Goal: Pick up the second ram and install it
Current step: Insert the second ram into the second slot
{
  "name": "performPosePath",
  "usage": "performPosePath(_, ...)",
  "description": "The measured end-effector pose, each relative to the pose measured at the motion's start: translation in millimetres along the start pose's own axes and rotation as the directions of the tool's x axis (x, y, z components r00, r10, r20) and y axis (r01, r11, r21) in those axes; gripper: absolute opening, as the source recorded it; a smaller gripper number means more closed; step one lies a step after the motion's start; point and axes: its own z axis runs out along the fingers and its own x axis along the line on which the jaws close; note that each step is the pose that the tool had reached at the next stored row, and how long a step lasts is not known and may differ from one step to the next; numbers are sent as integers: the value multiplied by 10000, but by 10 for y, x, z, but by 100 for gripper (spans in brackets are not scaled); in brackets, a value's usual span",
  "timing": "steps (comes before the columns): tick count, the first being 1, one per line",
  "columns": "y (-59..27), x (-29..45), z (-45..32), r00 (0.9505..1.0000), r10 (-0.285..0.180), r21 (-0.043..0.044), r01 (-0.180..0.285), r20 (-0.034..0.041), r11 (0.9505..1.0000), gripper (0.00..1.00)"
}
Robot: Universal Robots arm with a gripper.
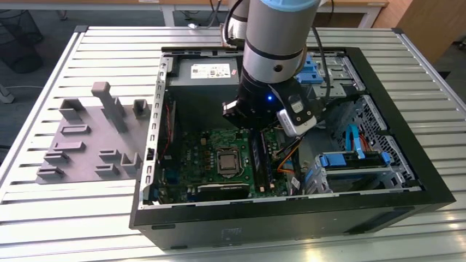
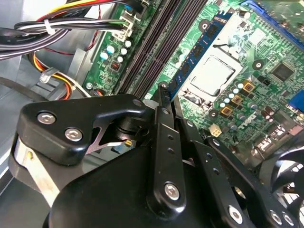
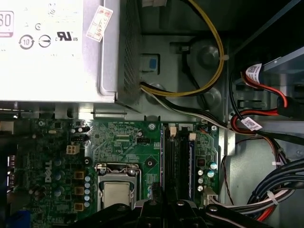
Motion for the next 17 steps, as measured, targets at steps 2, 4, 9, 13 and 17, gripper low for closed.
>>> performPosePath(2,-1,-1,32,10000,0,-1,0,0,10000,14)
performPosePath(4,-2,-1,69,10000,0,0,0,0,10000,14)
performPosePath(9,-5,-2,151,10000,0,0,0,0,10000,14)
performPosePath(13,-27,-4,172,10000,1,-1,-1,0,10000,14)
performPosePath(17,-61,-3,174,10000,9,-1,-9,0,10000,14)
